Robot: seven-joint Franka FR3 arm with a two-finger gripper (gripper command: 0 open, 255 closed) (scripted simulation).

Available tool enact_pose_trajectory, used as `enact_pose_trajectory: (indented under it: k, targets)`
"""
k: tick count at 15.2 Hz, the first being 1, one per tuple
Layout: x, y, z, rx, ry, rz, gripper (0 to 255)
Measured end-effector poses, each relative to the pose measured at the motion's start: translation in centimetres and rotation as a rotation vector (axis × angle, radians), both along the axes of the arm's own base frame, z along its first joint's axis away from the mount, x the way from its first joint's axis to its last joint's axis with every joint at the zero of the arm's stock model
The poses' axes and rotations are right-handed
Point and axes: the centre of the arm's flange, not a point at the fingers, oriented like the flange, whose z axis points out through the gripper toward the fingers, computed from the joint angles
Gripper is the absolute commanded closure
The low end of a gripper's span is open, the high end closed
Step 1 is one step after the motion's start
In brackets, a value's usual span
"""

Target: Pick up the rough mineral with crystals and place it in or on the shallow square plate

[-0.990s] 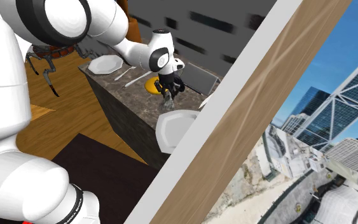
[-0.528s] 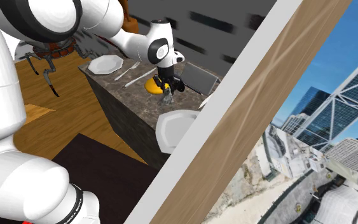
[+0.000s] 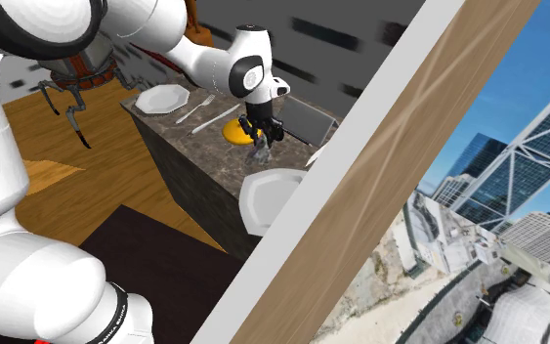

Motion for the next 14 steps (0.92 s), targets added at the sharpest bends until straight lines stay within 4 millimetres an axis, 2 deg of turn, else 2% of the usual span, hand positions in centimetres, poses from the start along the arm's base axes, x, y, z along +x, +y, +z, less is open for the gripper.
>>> enact_pose_trajectory:
  k: [10,14]
  targets:
    - [-7.8,-10.2,0.5,0.000,0.000,-0.001,255]
    - [-8.5,-10.6,-1.1,0.000,0.000,0.000,255]
